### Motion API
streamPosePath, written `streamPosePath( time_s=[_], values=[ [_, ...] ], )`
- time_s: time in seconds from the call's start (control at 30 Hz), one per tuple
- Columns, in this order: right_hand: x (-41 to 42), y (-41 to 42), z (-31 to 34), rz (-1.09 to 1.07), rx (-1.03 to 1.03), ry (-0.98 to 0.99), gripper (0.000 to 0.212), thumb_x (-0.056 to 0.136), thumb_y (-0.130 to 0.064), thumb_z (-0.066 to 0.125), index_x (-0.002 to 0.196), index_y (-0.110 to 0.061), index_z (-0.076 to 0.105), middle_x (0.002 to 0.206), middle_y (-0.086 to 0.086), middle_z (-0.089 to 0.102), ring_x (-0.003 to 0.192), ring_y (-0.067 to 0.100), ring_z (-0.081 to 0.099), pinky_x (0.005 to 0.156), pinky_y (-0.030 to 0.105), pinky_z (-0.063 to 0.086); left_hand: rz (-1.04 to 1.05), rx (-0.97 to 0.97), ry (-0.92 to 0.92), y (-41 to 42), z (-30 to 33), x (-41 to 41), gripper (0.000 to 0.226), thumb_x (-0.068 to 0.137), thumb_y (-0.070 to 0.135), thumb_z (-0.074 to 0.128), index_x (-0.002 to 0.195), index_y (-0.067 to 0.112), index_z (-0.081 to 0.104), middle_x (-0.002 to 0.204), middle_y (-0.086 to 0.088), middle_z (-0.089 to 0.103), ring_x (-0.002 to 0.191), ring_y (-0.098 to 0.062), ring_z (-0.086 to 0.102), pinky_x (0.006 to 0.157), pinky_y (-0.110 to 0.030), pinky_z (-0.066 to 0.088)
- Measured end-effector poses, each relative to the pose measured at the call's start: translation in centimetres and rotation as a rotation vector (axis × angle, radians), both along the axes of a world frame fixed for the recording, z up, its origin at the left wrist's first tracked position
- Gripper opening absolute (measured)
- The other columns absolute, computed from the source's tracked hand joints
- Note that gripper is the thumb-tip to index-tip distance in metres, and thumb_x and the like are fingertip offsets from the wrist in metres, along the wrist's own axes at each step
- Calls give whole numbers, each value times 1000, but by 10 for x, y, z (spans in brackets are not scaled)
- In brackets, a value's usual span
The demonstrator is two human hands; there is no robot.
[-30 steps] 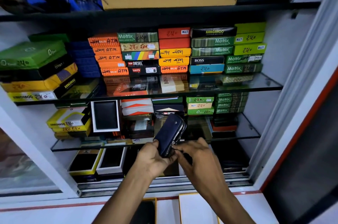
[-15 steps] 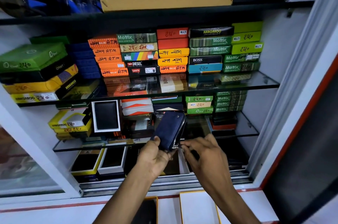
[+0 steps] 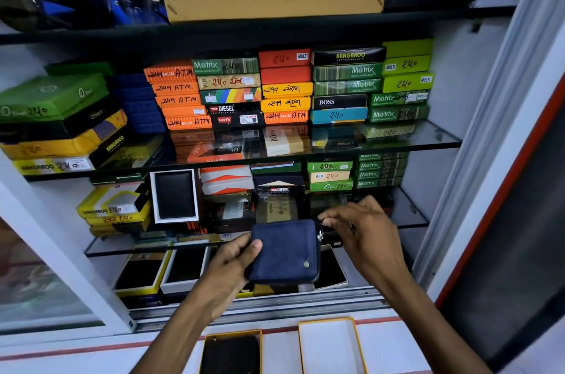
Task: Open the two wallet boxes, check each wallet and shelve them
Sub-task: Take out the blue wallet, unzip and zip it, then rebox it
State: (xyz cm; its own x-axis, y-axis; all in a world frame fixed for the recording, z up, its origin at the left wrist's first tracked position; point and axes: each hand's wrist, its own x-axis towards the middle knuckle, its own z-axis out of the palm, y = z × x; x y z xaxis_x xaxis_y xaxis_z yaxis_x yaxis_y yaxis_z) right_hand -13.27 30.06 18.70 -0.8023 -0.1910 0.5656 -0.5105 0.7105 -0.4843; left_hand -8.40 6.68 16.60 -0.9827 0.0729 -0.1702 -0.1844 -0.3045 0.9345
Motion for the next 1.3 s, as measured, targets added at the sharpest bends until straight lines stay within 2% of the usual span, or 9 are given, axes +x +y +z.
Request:
streamPosePath(
  time_s=[0.17, 0.3, 0.43, 0.53, 0.63, 0.77, 1.0, 1.17, 1.3],
  values=[
    [-34, -16, 10, 279, 71, -146, 11, 86, -37, 65, 92, -34, 74, 89, -21, 73, 86, 11, 53, 78, 35, 49, -224, -95, 39, 1, 17, 0, 33, 92, 14, 52, 122, 5, 62, 117, -10, 69, 104, -14, 64, 84, -21, 54],
    [-45, -36, 11, 483, 5, -240, 10, 83, -30, 73, 89, -25, 78, 84, -13, 75, 84, 7, 66, 79, 27, 50, -290, -127, 12, 12, 19, 1, 35, 91, 20, 59, 121, 3, 62, 119, -14, 66, 109, -23, 57, 92, -31, 49],
    [-39, -24, 3, 458, -403, -540, 19, 86, -21, 70, 101, -12, 75, 81, -2, 75, 69, 0, 67, 67, 23, 50, -202, -88, -27, 15, 14, 5, 40, 84, 23, 67, 116, 1, 65, 116, -16, 67, 108, -27, 59, 92, -37, 48],
    [-21, -5, -5, 318, -707, -816, 44, 90, -45, 50, 106, -11, 73, 82, 3, 78, 65, 8, 68, 61, 26, 53, -55, -17, -63, 8, 16, 7, 30, 81, 22, 65, 105, 6, 71, 106, -11, 73, 94, -21, 68, 80, -34, 56],
    [-2, 8, -9, 426, -754, -932, 63, 72, -60, 65, 109, -9, 72, 85, 10, 75, 64, 15, 67, 57, 25, 56, 18, -112, -21, 1, 20, 9, 23, 85, 21, 63, 105, 11, 70, 102, -11, 75, 89, -20, 70, 83, -41, 55],
    [10, 9, -4, 556, -729, -778, 59, 52, -40, 91, 105, -21, 74, 100, 7, 78, 88, 19, 73, 71, 27, 62, 29, -218, 156, -3, 30, 14, 28, 87, 3, 62, 115, 7, 62, 110, -12, 75, 98, -22, 70, 82, -36, 59],
    [16, 16, -4, 569, -636, -210, 19, 67, 1, 75, 79, -14, 78, 98, 2, 79, 113, 20, 68, 98, 27, 52, 65, -571, 723, -10, 25, 23, 16, 75, -3, 72, 83, 10, 73, 110, -2, 76, 124, -17, 60, 108, -38, 45],
    [16, 16, -11, 511, -541, -24, 14, 71, 3, 78, 80, -8, 79, 95, 1, 79, 109, 21, 70, 96, 28, 53, 114, -535, 758, -6, 12, 22, 9, 79, 9, 68, 79, 16, 74, 110, -4, 76, 125, -21, 59, 111, -41, 42],
    [19, 26, -23, 448, -593, -152, 34, 69, 6, 81, 94, -15, 79, 101, -4, 79, 104, 18, 72, 93, 26, 55, 124, -442, 635, -2, 2, 21, 39, 74, -14, 70, 96, 17, 77, 110, 0, 75, 116, -21, 65, 101, -32, 51]
  ],
)
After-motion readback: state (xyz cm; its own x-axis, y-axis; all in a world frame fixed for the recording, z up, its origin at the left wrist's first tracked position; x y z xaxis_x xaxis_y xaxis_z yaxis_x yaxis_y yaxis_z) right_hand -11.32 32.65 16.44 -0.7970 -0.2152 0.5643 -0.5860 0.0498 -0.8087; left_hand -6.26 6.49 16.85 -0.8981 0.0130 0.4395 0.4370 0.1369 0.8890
